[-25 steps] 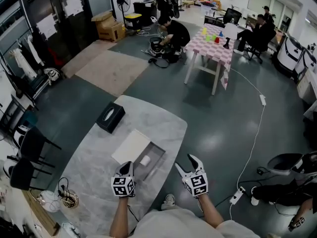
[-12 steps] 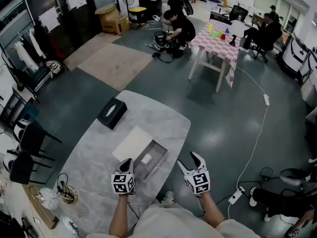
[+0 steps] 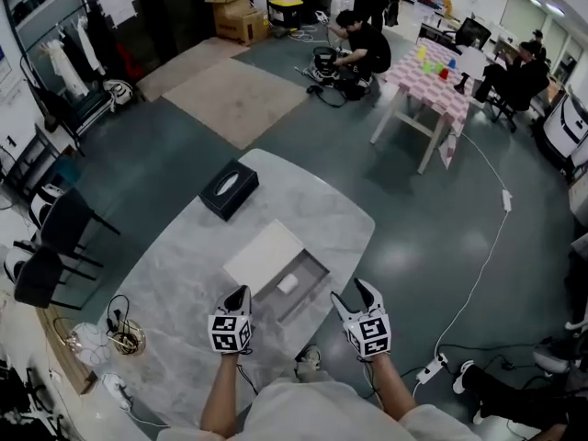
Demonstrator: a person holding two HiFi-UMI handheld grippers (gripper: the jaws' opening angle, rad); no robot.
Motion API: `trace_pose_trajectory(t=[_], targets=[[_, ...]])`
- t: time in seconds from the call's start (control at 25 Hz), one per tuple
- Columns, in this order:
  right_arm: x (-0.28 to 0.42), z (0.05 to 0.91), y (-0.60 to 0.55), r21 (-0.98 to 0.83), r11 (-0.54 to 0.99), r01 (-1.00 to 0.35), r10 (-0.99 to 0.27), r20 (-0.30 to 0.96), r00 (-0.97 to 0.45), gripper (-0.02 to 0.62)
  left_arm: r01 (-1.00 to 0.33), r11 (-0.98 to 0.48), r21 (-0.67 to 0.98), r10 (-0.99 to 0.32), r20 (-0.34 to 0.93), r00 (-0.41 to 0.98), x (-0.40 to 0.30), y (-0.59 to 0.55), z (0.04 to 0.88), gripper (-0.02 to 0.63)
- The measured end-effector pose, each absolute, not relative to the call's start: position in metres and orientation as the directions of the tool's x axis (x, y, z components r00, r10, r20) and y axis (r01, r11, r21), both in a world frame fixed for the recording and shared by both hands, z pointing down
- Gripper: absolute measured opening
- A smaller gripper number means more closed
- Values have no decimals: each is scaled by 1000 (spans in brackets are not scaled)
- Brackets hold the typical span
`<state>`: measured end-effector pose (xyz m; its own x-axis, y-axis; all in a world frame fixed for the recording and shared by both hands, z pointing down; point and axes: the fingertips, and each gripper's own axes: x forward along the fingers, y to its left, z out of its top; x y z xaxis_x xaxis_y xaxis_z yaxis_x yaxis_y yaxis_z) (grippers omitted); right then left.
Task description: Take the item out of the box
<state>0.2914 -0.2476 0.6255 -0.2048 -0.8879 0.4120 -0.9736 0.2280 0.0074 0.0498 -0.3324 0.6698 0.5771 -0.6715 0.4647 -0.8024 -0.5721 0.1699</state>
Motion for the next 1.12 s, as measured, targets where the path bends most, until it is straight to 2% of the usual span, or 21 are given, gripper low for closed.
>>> trace_pose_trajectory(t=[0.6,1.12], targets=[[208,638,-302,2,432,-902,-808,446,-386,275,-896,-408,175,-757,483,440,-40,-329,676,14],[173,654,-330,-4,517,-856,-753,474,-457,293,-930,-313,195,-791,489,369,-77,-333,688,15]])
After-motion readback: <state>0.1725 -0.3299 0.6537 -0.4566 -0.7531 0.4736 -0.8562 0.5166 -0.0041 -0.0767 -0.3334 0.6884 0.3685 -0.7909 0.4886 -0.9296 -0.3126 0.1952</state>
